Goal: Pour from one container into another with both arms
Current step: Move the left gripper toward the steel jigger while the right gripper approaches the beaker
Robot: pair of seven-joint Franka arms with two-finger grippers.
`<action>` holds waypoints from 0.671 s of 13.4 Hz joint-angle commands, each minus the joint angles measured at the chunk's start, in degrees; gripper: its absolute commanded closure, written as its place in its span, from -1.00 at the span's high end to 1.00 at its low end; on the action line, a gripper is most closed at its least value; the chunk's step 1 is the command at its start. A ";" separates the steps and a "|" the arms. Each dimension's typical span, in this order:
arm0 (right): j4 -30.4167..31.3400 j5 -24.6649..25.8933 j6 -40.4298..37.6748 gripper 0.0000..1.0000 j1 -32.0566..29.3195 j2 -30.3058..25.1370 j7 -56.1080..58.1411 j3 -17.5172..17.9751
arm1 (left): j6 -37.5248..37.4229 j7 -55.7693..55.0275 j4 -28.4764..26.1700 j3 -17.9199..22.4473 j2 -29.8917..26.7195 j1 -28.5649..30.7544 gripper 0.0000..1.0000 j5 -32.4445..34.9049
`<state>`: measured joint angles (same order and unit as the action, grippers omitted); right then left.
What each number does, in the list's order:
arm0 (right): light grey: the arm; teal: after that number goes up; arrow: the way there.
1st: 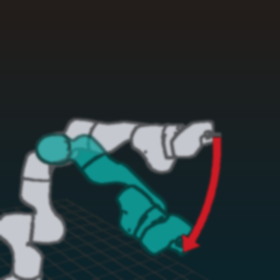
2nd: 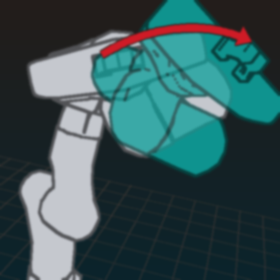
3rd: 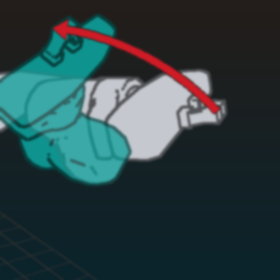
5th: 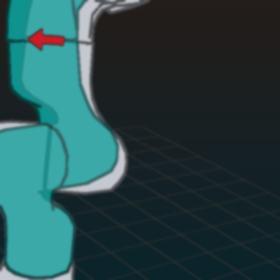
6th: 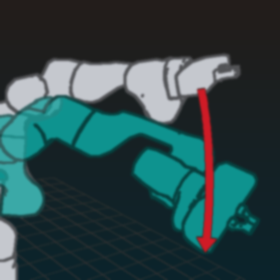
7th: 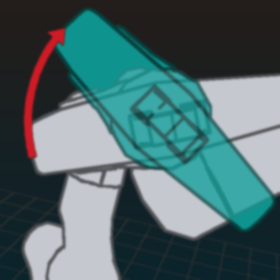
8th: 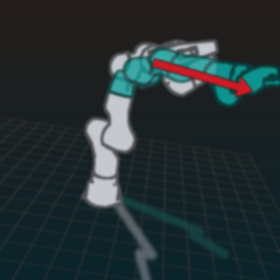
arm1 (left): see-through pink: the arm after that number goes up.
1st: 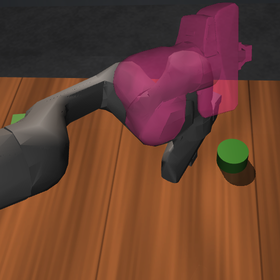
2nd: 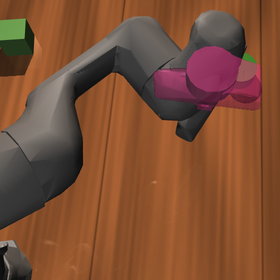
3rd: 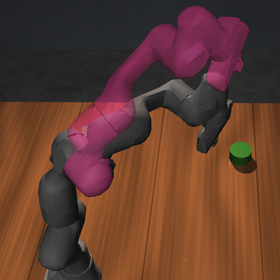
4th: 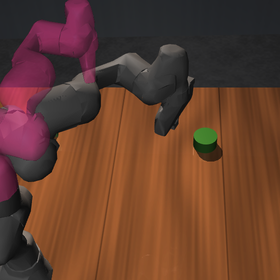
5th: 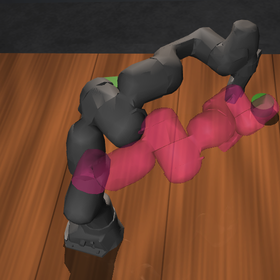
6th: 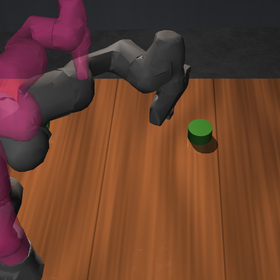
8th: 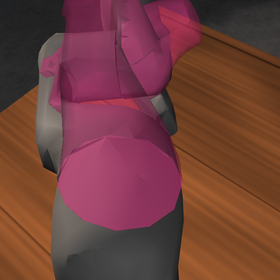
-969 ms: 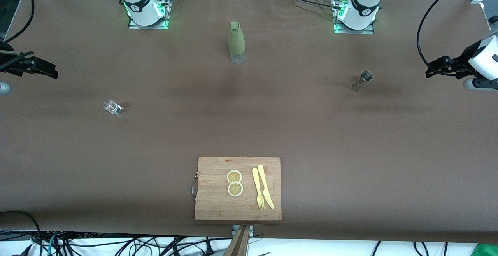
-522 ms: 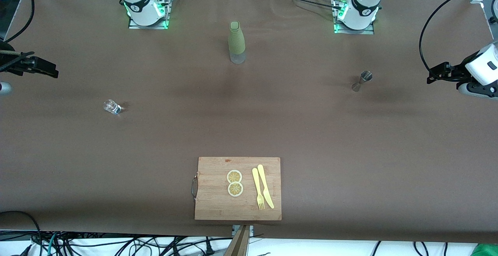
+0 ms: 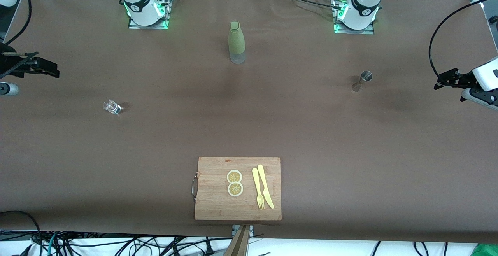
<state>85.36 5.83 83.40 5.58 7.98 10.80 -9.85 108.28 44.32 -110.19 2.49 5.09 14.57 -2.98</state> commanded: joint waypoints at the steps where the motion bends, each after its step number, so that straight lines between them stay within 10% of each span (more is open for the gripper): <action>1: 0.25 1.82 0.09 1.00 -3.02 -0.16 10.25 0.10 | 0.88 13.47 -0.73 -0.29 1.58 3.00 0.99 -4.83; 9: 0.69 1.82 0.97 1.00 -8.13 2.73 30.67 0.10 | 1.50 48.70 -3.36 -0.21 10.89 9.06 0.99 -13.71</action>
<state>85.53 6.94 83.58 -2.13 9.95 38.93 -10.36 108.95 82.71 -112.70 2.56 13.21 21.48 -13.39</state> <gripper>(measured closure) 0.000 0.004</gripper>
